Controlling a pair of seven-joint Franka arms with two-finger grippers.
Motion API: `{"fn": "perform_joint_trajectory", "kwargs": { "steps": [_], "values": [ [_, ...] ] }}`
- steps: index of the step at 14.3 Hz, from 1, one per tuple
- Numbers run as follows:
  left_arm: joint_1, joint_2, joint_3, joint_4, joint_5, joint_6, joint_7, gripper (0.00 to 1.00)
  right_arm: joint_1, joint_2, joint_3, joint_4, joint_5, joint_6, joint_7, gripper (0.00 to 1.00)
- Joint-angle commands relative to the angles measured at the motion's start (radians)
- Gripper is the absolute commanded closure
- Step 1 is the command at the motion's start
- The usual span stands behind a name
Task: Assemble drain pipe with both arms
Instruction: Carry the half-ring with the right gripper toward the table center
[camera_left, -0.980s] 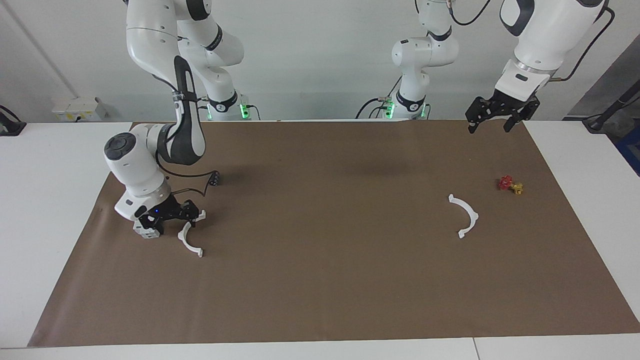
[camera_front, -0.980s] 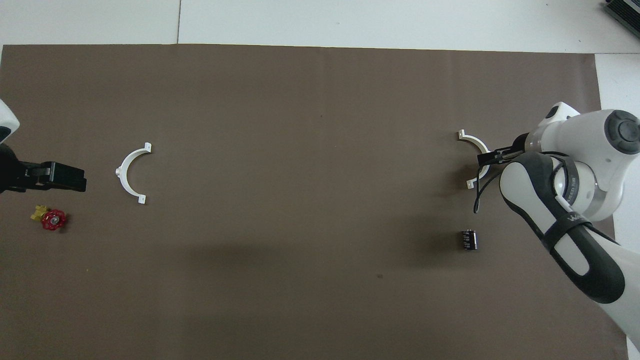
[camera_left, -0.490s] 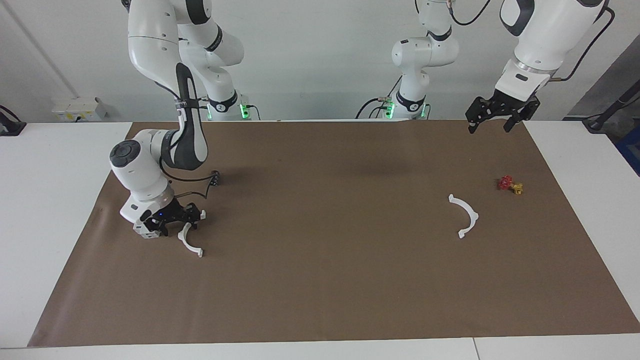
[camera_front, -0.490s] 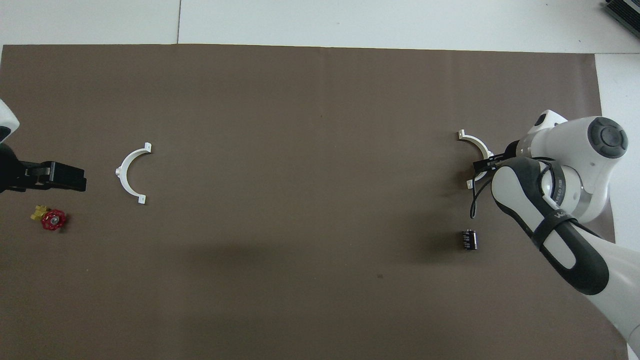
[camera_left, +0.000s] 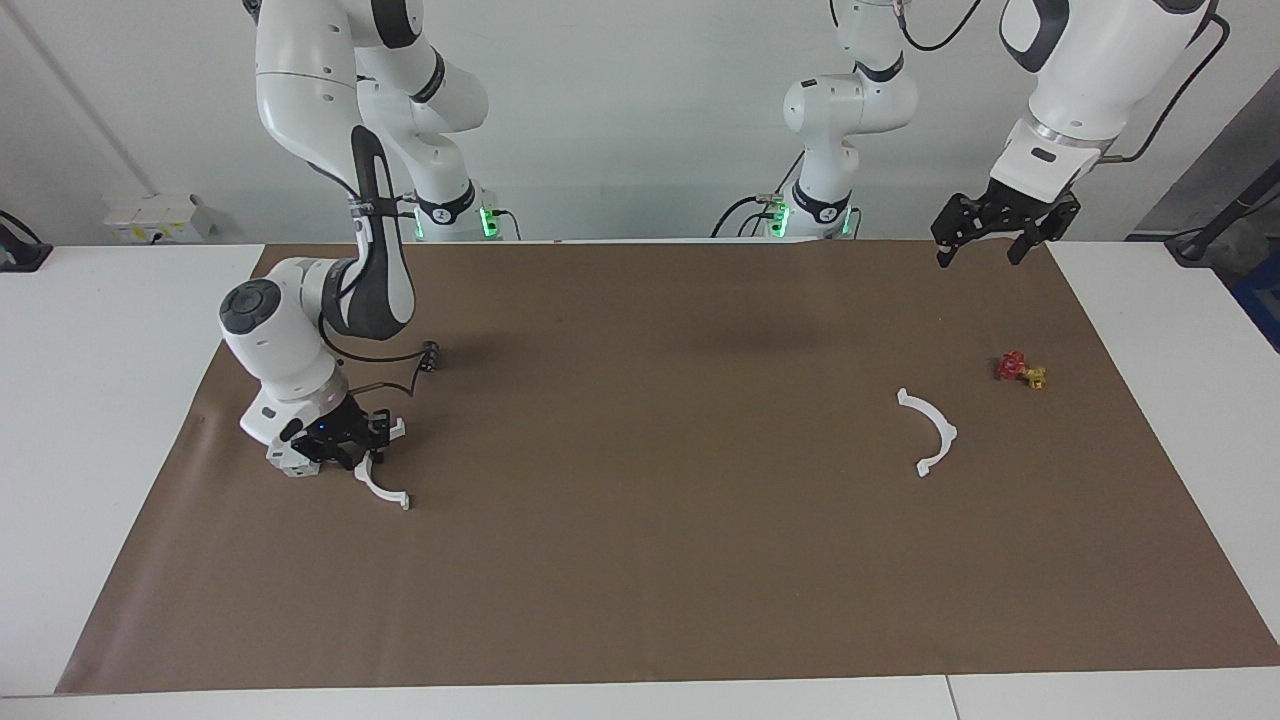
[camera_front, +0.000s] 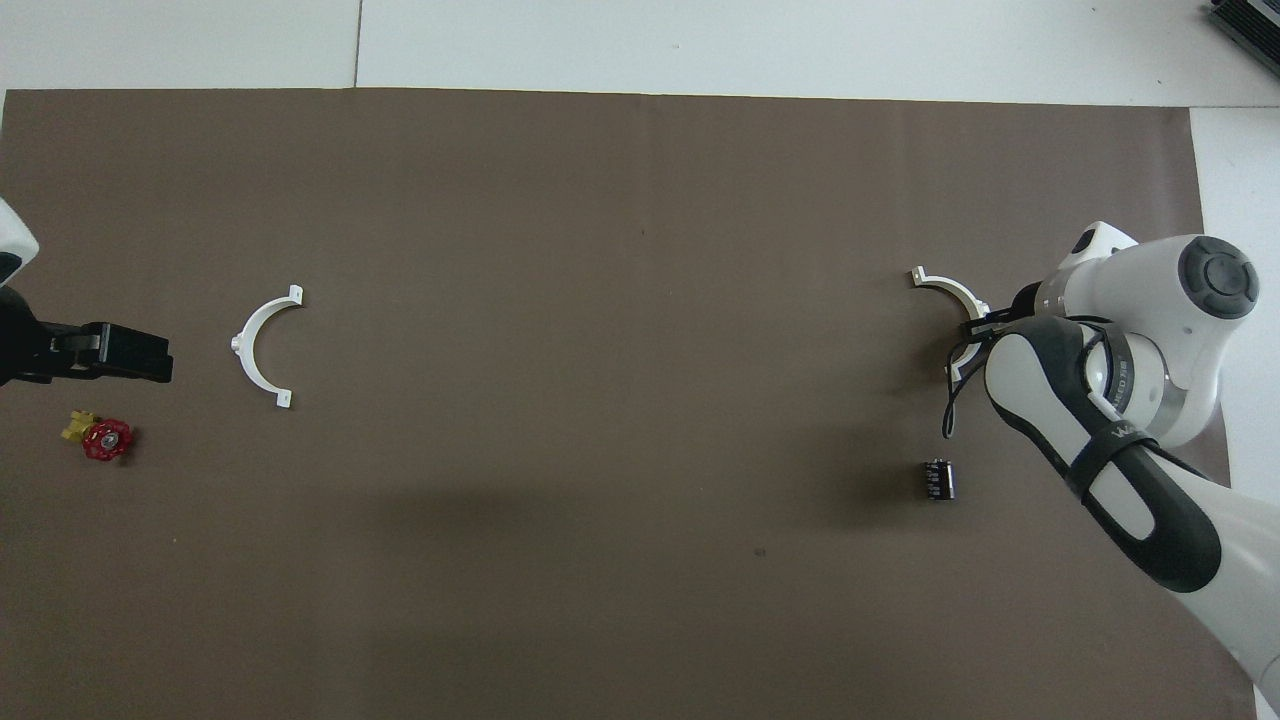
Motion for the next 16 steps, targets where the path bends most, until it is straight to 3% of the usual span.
{"fn": "perform_joint_trajectory", "kwargs": {
  "steps": [1,5,13,16],
  "values": [
    [0.01,-0.015,-0.004,-0.01,-0.013,0.014,0.01,0.0,-0.005,0.001,0.01,0.021,0.027,0.015,-0.027,1.0],
    [0.01,-0.013,-0.005,-0.01,-0.011,0.012,0.01,0.0,0.021,-0.011,0.016,0.096,0.027,-0.034,0.087,1.0],
    [0.014,-0.015,-0.005,-0.016,-0.011,0.02,0.012,0.0,0.302,-0.016,0.011,0.167,-0.07,-0.108,0.831,1.0],
    [0.016,-0.015,-0.005,-0.016,-0.011,0.021,0.013,0.0,0.397,-0.013,0.014,0.179,-0.079,-0.149,1.008,1.0]
  ]
}}
